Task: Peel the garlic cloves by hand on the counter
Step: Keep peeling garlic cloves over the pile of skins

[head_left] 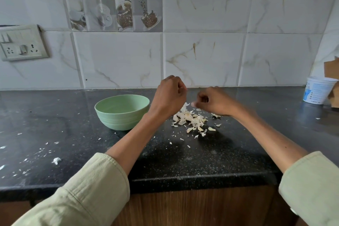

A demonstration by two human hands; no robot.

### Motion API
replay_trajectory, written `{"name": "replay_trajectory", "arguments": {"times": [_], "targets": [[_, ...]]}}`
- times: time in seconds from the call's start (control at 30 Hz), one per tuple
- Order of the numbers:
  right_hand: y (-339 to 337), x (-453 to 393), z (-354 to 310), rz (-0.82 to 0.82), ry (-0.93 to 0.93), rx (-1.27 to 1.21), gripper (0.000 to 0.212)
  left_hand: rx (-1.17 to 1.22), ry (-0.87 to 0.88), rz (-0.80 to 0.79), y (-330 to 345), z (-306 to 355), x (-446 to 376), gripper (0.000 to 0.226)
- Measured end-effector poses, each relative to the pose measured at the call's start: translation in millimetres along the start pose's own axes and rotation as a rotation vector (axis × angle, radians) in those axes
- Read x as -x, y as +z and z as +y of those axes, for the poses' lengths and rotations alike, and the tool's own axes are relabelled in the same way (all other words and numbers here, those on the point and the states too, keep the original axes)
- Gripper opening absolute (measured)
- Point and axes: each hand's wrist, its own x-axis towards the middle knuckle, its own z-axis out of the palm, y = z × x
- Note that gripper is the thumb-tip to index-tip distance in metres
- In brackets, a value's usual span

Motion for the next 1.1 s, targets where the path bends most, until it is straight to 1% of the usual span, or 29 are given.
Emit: {"name": "replay_trajectory", "arguments": {"times": [0.07,0.13,0.17,0.2,0.3,0.33,0.43,0.47,0.57,0.6,0.67,0.73,0.83,0.9,0.97,1.0,1.03,1.1], "targets": [[1,0,4,-0.050,-0.039,0.037,0.032,-0.189,0.052,0.032,-5,1,-1,0.019],[0,2,5,-0.120,-0.052,-0.040,0.023,-0.288,0.052,0.090,-11,2,-2,0.019],[0,3,4,-0.137,-0.053,-0.067,0.024,-0.325,0.036,0.122,-15,2,-3,0.020],[0,2,4,-0.131,-0.057,-0.069,0.023,-0.364,0.009,0.152,-19,2,-4,0.022],[2,-1,7,-0.059,-0.039,-0.046,0.011,-0.472,-0.123,0.205,-34,3,-4,0.024],[3,-2,9,-0.051,-0.029,-0.055,0.010,-0.490,-0.173,0.204,-38,4,-4,0.023],[1,-2,10,-0.102,-0.007,-0.081,0.022,-0.511,-0.311,0.170,-46,2,-3,0.019],[0,-3,8,-0.127,-0.006,-0.074,0.021,-0.516,-0.345,0.154,-47,1,-3,0.019],[2,-1,4,-0.152,-0.018,-0.049,0.003,-0.559,-0.380,0.134,-47,1,-2,0.018],[4,-1,3,-0.157,-0.023,-0.035,0.006,-0.570,-0.375,0.133,-47,1,-2,0.018],[7,1,2,-0.179,-0.015,-0.020,0.012,-0.574,-0.364,0.124,-46,1,-1,0.018],[6,2,1,-0.192,-0.015,-0.028,0.013,-0.552,-0.328,0.115,-45,0,-1,0.017],[5,2,-2,-0.185,-0.037,-0.045,0.012,-0.517,-0.165,0.124,-41,2,-2,0.011],[6,2,-3,-0.171,-0.046,-0.046,0.010,-0.475,-0.044,0.109,-31,5,-2,0.013],[4,1,-1,-0.121,-0.065,-0.048,0.005,-0.363,0.056,0.029,-17,6,-2,0.023],[2,0,0,-0.095,-0.078,-0.086,0.007,-0.306,0.102,-0.026,-10,4,-1,0.025],[0,-1,1,-0.071,-0.082,-0.156,0.011,-0.257,0.140,-0.085,-4,2,0,0.025],[-5,-1,0,-0.022,-0.058,-0.307,0.014,-0.165,0.153,-0.212,5,-4,3,0.021]]}}
